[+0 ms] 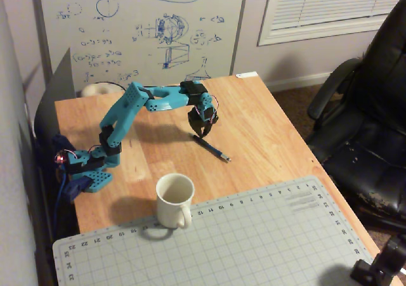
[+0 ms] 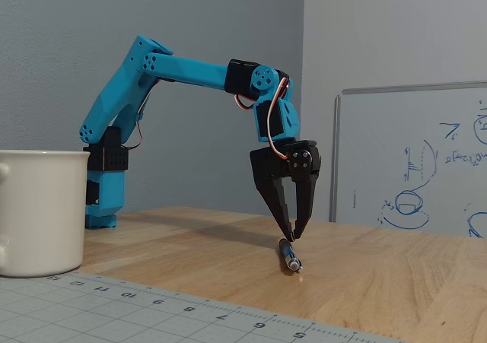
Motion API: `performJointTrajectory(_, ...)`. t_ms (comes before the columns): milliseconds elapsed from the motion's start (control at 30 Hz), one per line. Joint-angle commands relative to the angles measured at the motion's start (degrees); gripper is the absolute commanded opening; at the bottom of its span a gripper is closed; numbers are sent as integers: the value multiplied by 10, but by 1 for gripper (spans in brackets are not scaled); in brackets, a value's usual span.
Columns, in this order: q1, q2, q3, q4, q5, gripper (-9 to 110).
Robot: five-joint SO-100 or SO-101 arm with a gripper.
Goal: Touch the pen.
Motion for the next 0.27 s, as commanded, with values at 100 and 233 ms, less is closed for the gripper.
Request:
performJointTrajectory(100,15,9,-38,0,-4,1)
performJointTrajectory(233,18,9,-39,0,-4,1)
